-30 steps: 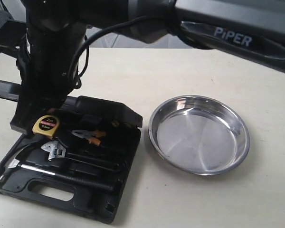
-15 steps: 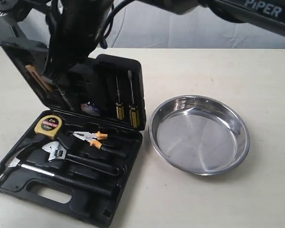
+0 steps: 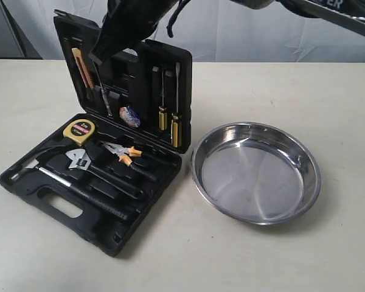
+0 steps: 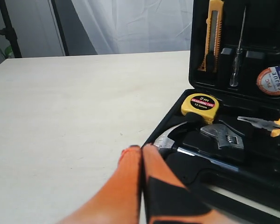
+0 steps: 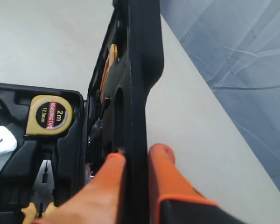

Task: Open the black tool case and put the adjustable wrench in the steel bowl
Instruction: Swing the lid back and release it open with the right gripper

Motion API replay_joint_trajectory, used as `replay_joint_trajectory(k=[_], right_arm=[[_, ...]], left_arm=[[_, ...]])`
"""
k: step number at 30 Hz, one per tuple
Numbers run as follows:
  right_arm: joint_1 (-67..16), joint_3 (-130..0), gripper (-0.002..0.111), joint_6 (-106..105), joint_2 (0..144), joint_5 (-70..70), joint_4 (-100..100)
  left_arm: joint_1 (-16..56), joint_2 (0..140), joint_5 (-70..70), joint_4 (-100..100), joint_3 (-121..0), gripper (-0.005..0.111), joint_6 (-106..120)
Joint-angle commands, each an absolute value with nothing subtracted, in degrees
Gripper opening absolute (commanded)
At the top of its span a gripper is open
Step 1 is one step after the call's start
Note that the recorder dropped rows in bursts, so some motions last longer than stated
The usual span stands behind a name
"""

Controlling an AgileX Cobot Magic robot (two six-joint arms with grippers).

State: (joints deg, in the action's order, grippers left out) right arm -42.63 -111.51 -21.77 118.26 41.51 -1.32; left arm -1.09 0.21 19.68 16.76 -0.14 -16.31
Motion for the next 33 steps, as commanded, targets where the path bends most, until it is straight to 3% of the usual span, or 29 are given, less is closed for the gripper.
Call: replay_joint_trajectory(k=[1, 33], right_arm=[[-42.3, -111.1, -0.001, -20.5, 122.0, 41.4, 1.9], [-38.1, -111.1, -0.001, -10.0, 124.7, 38.7, -19.2]], left_arm=[[-1.0, 0.0, 19.4, 16.7, 0.0, 0.000, -16.4], [-1.0, 0.0, 19.3, 16.7, 0.0, 0.000, -16.4]])
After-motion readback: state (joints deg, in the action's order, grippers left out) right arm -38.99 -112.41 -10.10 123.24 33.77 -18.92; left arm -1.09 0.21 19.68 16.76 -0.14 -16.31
